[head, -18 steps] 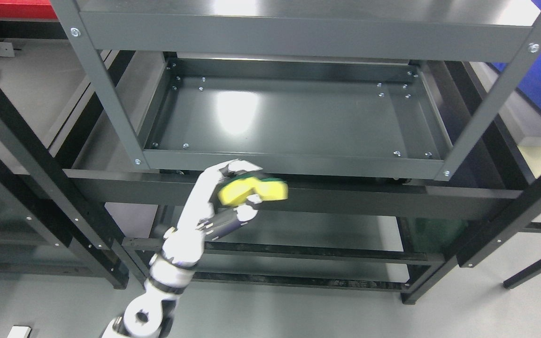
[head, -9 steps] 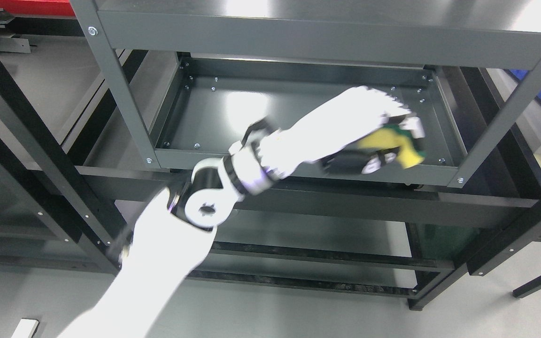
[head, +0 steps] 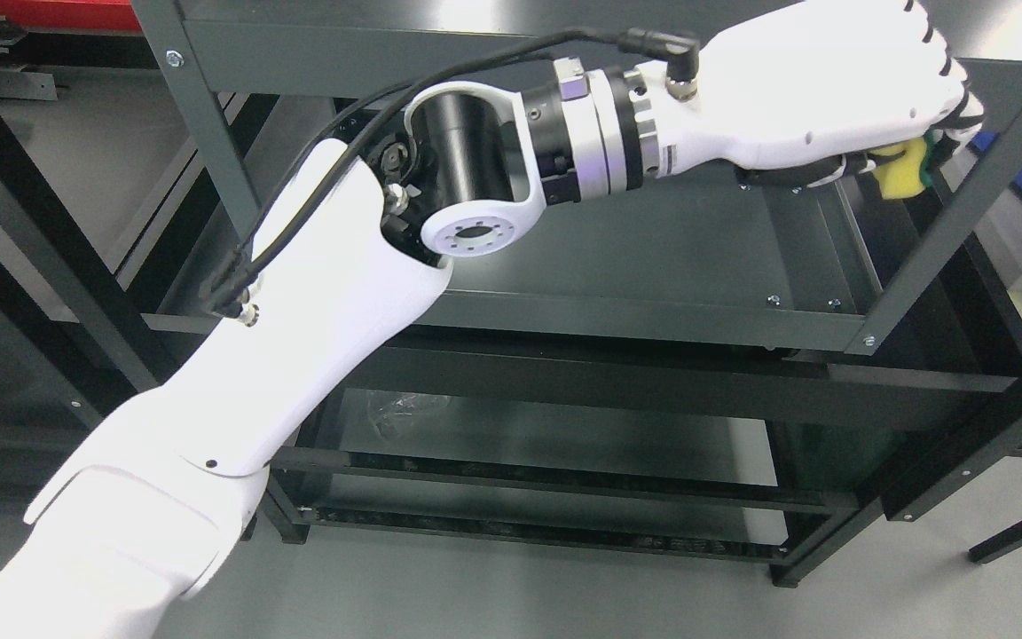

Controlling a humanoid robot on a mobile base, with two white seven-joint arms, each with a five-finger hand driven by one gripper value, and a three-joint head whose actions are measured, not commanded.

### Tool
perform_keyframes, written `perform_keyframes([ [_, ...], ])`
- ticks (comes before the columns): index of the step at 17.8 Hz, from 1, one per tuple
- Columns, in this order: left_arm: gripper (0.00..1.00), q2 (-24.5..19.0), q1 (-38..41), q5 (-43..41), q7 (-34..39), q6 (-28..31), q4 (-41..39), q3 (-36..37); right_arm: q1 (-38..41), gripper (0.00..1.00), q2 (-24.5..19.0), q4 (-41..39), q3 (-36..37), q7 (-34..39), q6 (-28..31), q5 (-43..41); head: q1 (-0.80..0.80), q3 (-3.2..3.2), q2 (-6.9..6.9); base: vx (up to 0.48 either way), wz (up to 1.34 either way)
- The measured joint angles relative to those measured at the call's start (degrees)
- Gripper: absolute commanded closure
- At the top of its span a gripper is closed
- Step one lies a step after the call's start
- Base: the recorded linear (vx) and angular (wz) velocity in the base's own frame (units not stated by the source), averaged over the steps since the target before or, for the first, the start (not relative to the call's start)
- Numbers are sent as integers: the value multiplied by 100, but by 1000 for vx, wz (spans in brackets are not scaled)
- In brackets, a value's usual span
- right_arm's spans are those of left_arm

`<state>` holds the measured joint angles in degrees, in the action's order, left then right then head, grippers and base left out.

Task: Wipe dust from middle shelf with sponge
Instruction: 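Reach the left hand with sponge into the middle shelf, far side, then wipe the sponge along the shelf surface toward the left arm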

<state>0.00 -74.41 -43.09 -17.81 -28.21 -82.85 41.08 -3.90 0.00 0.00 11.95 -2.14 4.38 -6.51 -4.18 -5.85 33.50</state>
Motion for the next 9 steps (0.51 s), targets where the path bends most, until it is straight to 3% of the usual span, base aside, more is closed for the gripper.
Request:
perform_keyframes([
  [5, 98, 0, -281, -356, 205, -281, 374, 229, -1, 0, 0, 0, 0, 0, 0, 0, 0, 0, 0, 0, 0],
  [9, 100, 0, 55, -453, -241, -913, 413, 35, 0, 0, 0, 0, 0, 0, 0, 0, 0, 0, 0, 0, 0],
])
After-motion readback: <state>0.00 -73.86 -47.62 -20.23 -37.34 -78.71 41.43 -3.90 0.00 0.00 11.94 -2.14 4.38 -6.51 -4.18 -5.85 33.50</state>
